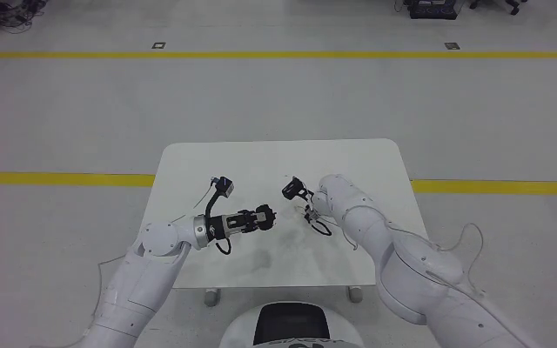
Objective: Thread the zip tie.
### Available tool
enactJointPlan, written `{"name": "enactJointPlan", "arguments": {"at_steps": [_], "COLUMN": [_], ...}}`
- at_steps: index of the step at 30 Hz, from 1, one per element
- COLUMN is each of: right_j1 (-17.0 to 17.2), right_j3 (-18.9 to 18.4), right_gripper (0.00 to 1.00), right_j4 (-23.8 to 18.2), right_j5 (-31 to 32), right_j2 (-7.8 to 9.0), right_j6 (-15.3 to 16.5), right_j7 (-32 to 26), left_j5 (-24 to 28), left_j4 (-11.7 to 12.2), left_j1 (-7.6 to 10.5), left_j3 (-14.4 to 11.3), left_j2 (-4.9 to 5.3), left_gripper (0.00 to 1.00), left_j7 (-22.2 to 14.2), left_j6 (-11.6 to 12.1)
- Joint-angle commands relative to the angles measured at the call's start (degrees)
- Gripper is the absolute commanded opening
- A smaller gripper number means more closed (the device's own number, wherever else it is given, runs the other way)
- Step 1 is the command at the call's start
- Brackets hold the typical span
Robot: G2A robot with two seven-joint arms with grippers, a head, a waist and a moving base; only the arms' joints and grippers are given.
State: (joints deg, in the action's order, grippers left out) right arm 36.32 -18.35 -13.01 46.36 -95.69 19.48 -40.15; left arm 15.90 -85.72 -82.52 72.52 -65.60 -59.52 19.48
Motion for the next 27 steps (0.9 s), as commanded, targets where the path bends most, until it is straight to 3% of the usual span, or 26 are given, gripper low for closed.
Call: {"name": "enactJointPlan", "arguments": {"at_steps": [1, 20, 27], "right_j1": [0.0, -1.7, -1.1], "right_j3": [0.0, -0.9, -0.9], "right_gripper": [0.02, 0.00, 0.00], "right_j4": [0.2, 0.8, -1.4], "right_j5": [0.0, 0.1, 0.2], "right_j2": [-0.10, 0.37, 1.16], "right_j6": [0.0, 0.0, 0.0], "right_j7": [-0.1, -0.1, 1.6], "left_j5": [0.0, 0.0, 0.0], "left_j4": [0.0, 0.0, 0.0], "left_j1": [0.00, 0.00, 0.00], "left_j3": [0.0, 0.0, 0.0], "left_j2": [0.00, 0.00, 0.00], "left_gripper": [0.00, 0.00, 0.00], "left_j7": [0.0, 0.0, 0.0], "left_j6": [0.0, 0.0, 0.0]}}
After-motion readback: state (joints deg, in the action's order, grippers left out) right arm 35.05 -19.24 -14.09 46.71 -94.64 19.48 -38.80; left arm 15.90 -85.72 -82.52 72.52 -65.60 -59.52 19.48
